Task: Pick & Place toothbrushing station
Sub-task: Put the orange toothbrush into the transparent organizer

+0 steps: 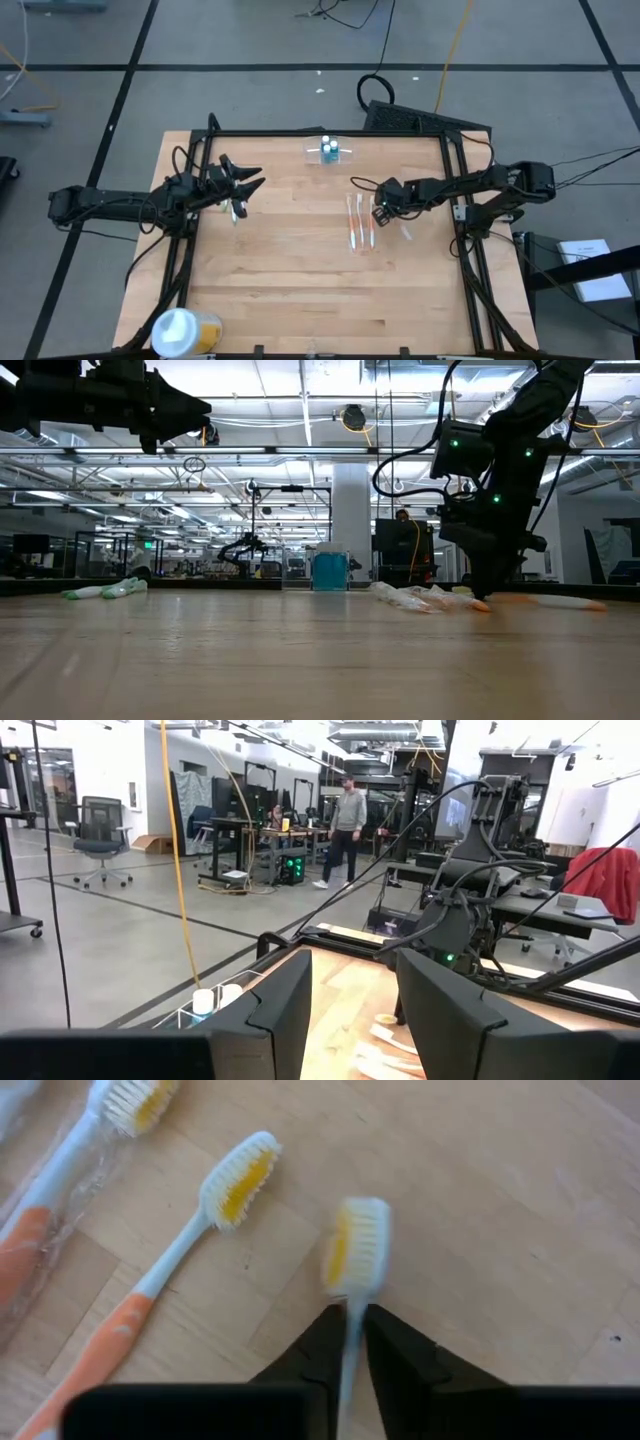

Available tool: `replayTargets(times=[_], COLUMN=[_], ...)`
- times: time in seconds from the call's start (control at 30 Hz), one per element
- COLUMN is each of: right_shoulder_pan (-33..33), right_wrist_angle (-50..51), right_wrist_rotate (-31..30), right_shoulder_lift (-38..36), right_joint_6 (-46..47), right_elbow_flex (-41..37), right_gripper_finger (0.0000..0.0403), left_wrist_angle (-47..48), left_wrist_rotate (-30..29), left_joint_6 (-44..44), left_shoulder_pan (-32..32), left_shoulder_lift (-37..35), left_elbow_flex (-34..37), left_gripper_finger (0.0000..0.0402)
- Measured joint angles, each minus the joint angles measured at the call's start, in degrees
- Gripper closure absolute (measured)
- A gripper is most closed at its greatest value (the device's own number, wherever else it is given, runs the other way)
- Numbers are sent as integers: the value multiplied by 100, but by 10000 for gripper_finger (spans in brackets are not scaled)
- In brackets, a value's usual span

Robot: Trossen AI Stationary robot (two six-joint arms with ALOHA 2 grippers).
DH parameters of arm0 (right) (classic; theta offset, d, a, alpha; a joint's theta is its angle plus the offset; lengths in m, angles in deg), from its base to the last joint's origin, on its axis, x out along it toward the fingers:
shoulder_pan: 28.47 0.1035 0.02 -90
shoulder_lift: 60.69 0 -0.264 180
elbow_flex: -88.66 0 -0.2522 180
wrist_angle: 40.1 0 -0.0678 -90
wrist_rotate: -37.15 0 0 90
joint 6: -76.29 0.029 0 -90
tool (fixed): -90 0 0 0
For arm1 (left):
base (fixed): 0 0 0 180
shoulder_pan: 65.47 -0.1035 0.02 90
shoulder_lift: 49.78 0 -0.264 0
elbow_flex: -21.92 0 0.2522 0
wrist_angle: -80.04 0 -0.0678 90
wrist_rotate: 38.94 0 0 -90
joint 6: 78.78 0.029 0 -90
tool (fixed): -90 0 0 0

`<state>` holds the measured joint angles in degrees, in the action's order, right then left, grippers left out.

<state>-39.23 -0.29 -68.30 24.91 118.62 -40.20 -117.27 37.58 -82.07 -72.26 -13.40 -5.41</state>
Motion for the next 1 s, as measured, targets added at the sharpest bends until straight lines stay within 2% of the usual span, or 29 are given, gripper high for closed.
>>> replayTargets(times=[0.1,0.27,0.6,0.77,1.0], right_shoulder_pan=[-1,-1,-8,-5,-34], right_wrist_angle=[-41,-249,-812,-1472,-2984], right_wrist_rotate=[4,13,40,30,50], right_shoulder_lift=[0,-170,-1520,-1995,-2048], right_joint_6=[-223,-648,-1808,-2458,-3356], right_elbow_flex=[-2,-7,-30,-28,-352], right_gripper_finger=[395,393,401,402,403], left_wrist_angle=[0,1,0,-2,-2], left_wrist_rotate=[0,1,2,1,0], left_joint_6=[0,0,0,0,0], left_shoulder_pan=[0,0,0,0,2], left_shoulder_lift=[0,0,0,0,-2], left_elbow_flex=[0,0,0,0,0], left_gripper_finger=[245,245,245,245,245])
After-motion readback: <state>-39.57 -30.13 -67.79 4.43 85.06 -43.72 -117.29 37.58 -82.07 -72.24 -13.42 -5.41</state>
